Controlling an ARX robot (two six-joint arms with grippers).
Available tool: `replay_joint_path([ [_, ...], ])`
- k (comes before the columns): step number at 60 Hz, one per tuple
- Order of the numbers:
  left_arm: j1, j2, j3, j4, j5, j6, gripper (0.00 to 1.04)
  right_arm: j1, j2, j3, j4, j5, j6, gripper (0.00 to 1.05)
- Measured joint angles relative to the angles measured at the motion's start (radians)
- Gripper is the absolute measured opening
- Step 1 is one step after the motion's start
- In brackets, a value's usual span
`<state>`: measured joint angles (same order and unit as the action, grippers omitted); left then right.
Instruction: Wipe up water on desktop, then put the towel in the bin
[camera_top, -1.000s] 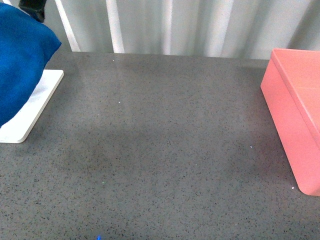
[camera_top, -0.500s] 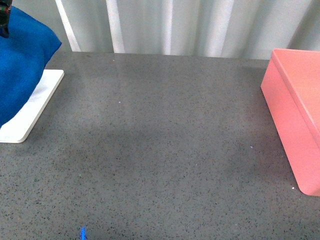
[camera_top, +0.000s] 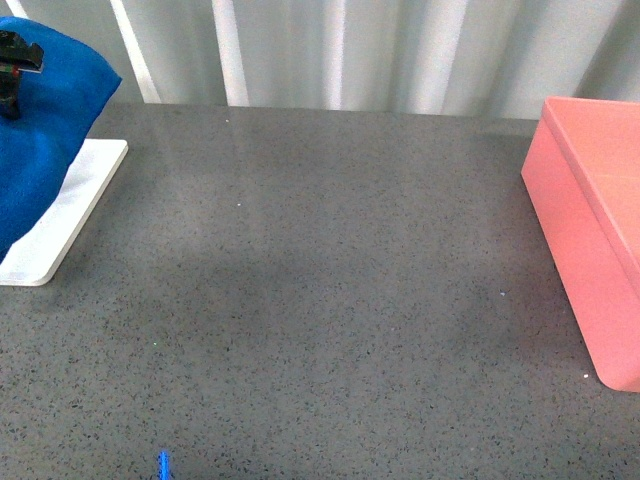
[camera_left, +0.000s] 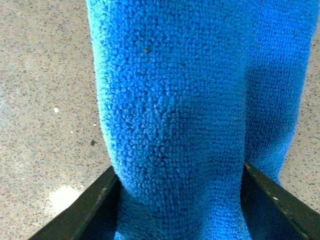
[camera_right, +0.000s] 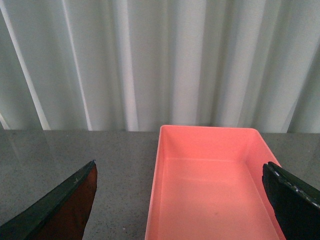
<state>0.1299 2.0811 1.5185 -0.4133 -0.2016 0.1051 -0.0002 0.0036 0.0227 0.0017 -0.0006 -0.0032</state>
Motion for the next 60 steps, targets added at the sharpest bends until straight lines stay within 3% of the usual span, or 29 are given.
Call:
replay_joint_path([
  [16,0.001,-0.017,0.000,0.002,-0.025,0.019,0.21,0.000,0.000,0.000,0.000,0.000,0.000,0.98],
  [24,-0.001,-0.035,0.001,0.002,-0.014,0.025,0.06,0.000,0.000,0.000,0.000,0.000,0.000,0.98],
  [49,-0.034,-0.200,0.039,-0.008,0.025,0.076,0.05,0.000,0.000,0.000,0.000,0.000,0.000,0.98],
  [60,-0.143,-0.294,0.013,0.025,0.098,0.040,0.05,0.000,0.000,0.000,0.000,0.000,0.000,0.98],
])
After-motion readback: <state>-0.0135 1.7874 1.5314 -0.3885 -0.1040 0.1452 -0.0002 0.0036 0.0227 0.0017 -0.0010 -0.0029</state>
